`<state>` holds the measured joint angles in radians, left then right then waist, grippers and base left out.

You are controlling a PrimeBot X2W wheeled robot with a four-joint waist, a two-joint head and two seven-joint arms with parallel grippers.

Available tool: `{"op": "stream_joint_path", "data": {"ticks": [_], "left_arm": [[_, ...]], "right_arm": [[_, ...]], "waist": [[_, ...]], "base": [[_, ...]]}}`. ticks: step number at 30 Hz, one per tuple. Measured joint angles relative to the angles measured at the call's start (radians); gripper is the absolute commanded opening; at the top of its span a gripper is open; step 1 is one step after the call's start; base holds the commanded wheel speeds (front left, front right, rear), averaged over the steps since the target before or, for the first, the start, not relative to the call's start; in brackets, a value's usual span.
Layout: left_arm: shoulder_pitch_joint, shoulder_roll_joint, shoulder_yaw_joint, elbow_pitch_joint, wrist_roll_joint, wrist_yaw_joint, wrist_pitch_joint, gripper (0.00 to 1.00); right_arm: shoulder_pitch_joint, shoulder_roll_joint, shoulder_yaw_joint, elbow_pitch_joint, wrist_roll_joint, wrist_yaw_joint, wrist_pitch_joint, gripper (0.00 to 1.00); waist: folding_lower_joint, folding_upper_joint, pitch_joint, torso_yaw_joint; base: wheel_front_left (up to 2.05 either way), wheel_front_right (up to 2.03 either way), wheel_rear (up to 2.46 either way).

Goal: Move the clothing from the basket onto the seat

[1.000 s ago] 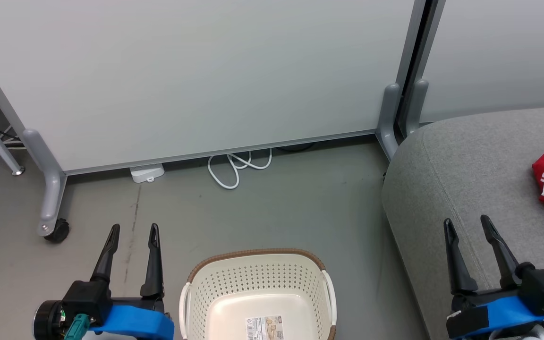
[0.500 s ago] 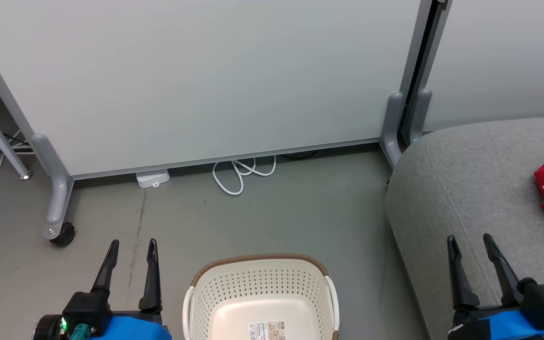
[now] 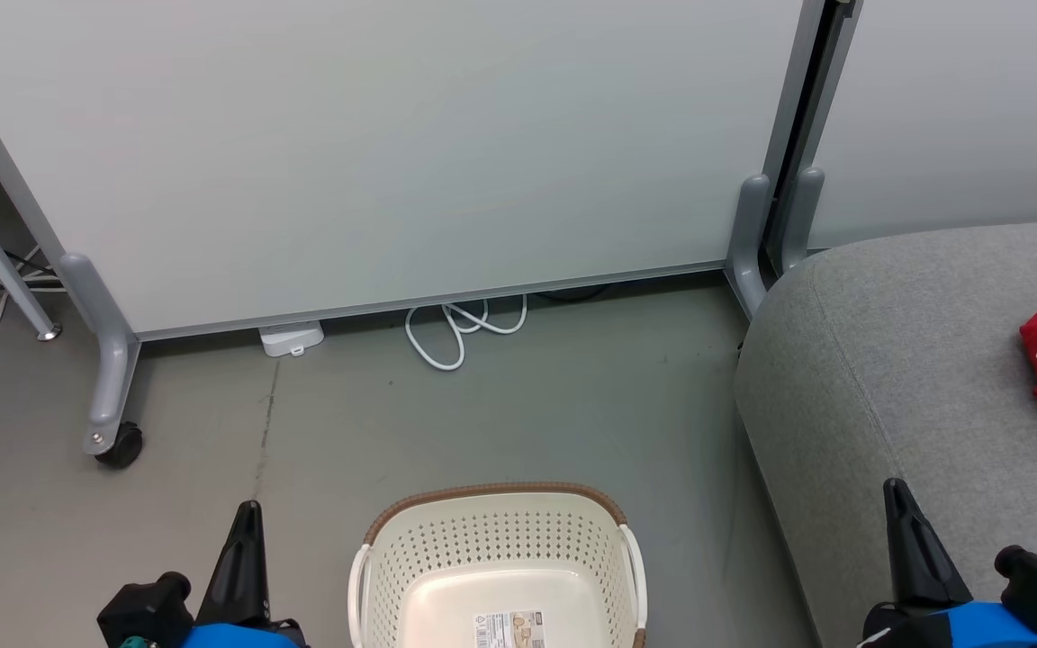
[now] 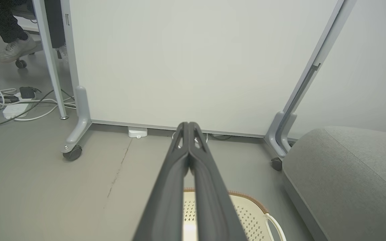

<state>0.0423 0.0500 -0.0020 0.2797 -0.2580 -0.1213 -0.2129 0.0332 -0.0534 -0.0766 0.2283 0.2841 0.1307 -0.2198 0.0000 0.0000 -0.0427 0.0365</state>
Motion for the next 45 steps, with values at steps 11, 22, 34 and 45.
{"op": "stream_joint_path", "data": {"ticks": [11,22,34,45], "left_arm": [[-0.011,0.0,0.018,-0.006,-0.204,0.0,0.046,0.0],[-0.03,0.0,0.029,-0.01,-0.384,0.0,0.089,0.0],[-0.05,0.0,0.048,-0.014,-0.554,0.0,0.131,0.0],[-0.067,0.0,0.057,-0.018,-0.696,0.0,0.165,0.0]], "right_arm": [[-0.008,0.001,-0.003,0.0,0.2,0.0,0.048,0.0],[-0.03,0.001,-0.008,0.002,0.376,0.0,0.092,0.0],[-0.05,0.002,-0.013,0.004,0.542,0.0,0.133,0.0],[-0.062,0.002,-0.018,0.007,0.681,0.0,0.168,0.0]], "waist": [[0.0,0.0,0.004,-0.003],[0.0,0.0,0.009,-0.007],[0.0001,0.0,0.013,-0.011],[0.0,0.0,0.018,-0.014]], "base": [[0.0,0.0,0.0],[0.0,0.0,0.0],[0.0,0.0,0.0],[0.0,0.0,0.0]]}}
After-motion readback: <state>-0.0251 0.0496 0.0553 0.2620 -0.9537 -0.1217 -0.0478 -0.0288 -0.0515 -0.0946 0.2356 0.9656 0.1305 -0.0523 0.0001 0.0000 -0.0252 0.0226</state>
